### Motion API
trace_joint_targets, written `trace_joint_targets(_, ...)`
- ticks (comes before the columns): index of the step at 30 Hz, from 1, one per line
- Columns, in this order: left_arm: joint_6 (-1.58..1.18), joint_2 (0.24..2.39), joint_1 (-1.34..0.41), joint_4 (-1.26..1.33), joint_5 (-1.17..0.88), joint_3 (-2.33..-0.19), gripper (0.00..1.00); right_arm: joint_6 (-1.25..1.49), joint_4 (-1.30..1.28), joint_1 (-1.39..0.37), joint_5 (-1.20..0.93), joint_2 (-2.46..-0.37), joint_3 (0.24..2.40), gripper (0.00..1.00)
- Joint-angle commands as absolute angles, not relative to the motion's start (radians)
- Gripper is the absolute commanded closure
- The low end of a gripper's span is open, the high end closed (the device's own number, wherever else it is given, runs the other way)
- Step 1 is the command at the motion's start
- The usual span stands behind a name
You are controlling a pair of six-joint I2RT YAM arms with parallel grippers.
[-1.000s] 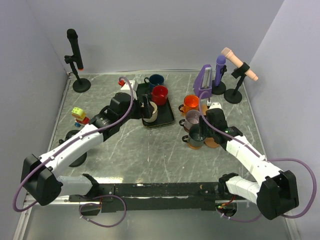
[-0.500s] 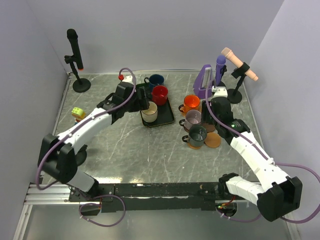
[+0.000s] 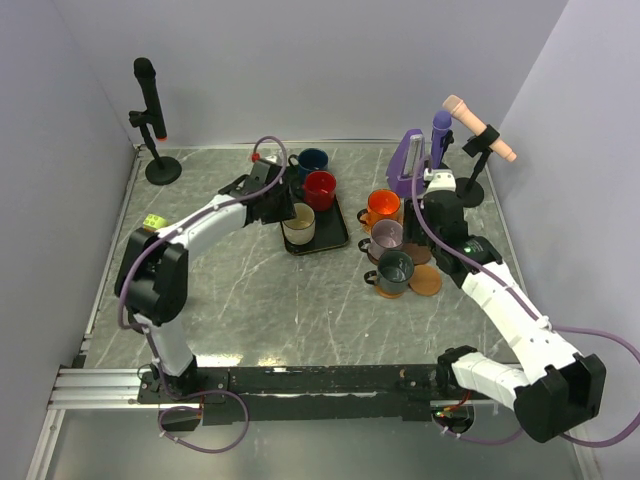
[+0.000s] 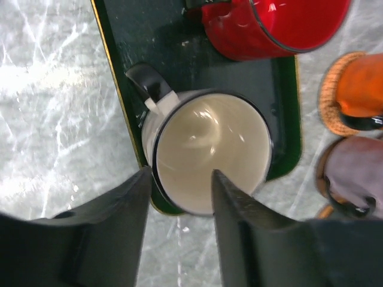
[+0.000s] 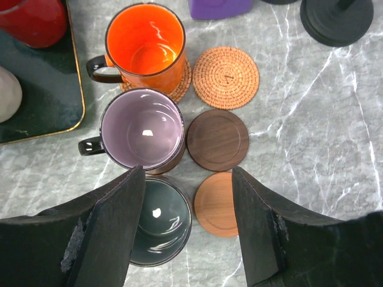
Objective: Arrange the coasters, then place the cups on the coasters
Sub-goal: Pick up the cup from the tray.
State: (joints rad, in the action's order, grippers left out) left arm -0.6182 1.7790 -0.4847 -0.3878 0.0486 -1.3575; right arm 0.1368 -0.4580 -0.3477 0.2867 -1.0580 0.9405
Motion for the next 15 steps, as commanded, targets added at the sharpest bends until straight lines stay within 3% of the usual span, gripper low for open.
trace_joint_targets(1,-0.569,1.844,-0.482,-0.428,0.077,-1.468,0.53,0.143,-0.449,-0.339,0.296,-1.014,0.939,0.34)
trace_joint_targets(4,-0.523,1.896,-0.482,-0.475,0.116,-1.525,0.55,0.153,-0.449,-0.339,0.296,-1.012,0.934,0.34)
trace_joint_targets(11,-0.364,1.939,-0.482,-0.512,0.123,-1.562,0.72,0.161,-0.449,-0.339,0.291,-1.014,0.928,0.34)
trace_joint_targets(15,-0.243,1.904,-0.482,-0.451,0.086,-1.531,0.97,0.161,-0.453,-0.339,0.295,-1.014,0.925,0.34)
